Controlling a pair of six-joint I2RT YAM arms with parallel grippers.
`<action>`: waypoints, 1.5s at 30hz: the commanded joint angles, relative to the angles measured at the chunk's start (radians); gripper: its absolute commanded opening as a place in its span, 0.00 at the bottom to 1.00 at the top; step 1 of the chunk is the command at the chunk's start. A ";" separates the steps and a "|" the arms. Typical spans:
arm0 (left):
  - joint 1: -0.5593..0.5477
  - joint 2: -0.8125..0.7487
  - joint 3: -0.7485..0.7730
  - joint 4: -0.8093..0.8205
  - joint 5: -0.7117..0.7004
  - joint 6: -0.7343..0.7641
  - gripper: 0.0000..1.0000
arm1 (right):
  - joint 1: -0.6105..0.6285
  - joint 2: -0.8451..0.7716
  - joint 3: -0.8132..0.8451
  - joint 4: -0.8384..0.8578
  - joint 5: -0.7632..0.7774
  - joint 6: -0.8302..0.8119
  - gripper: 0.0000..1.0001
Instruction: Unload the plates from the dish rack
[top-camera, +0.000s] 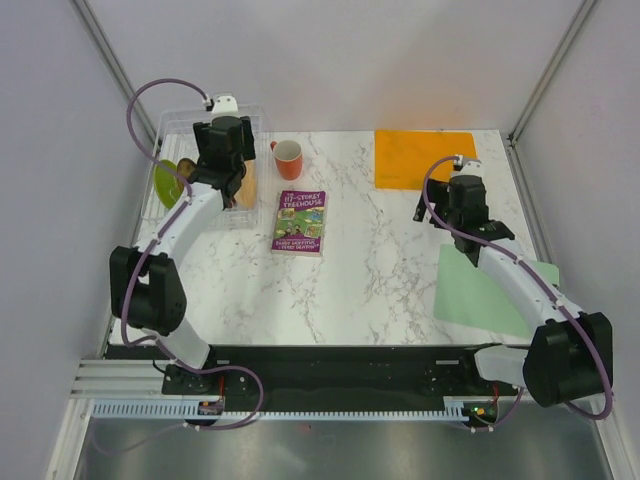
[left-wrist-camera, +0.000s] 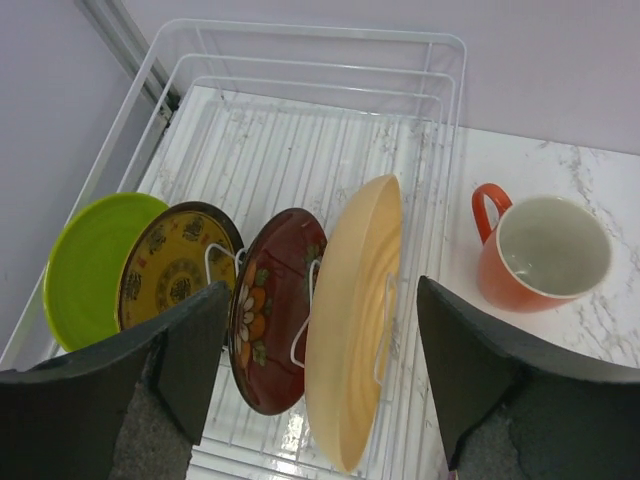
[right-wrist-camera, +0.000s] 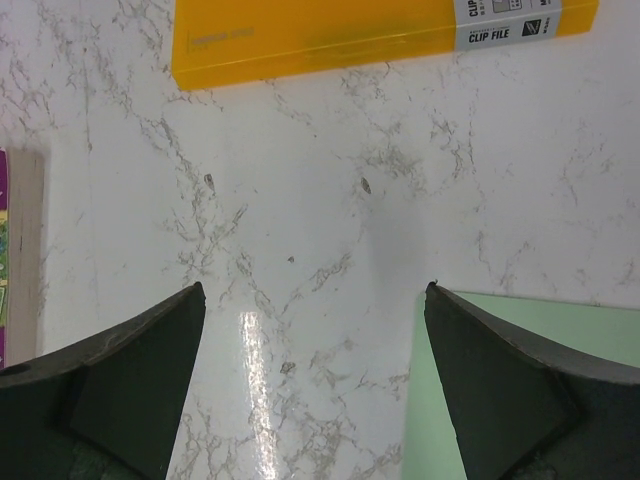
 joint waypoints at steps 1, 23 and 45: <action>-0.038 0.057 0.058 0.108 -0.150 0.143 0.78 | -0.002 0.027 0.056 0.001 0.025 -0.012 0.98; -0.045 0.190 0.018 0.019 -0.216 0.097 0.32 | -0.023 0.048 0.068 -0.057 0.040 0.008 0.98; -0.182 0.224 0.069 0.585 -0.608 0.776 0.02 | -0.025 0.070 0.080 -0.088 0.028 0.011 0.98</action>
